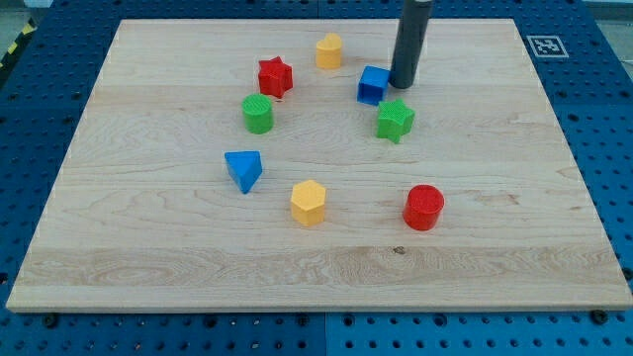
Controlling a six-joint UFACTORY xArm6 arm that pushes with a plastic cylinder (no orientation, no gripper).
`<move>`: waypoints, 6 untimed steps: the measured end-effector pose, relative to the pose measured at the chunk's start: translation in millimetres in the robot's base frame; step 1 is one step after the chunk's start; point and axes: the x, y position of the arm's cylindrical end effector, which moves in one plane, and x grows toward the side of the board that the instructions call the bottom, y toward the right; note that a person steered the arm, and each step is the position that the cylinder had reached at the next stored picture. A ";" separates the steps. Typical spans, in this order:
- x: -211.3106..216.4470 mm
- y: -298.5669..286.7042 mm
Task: Push the blue cube to left side
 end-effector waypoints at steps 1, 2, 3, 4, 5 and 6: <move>0.0 -9.2; 0.0 -1.2; -31.1 26.9; -98.6 14.7; -133.9 -37.1; -134.4 -99.5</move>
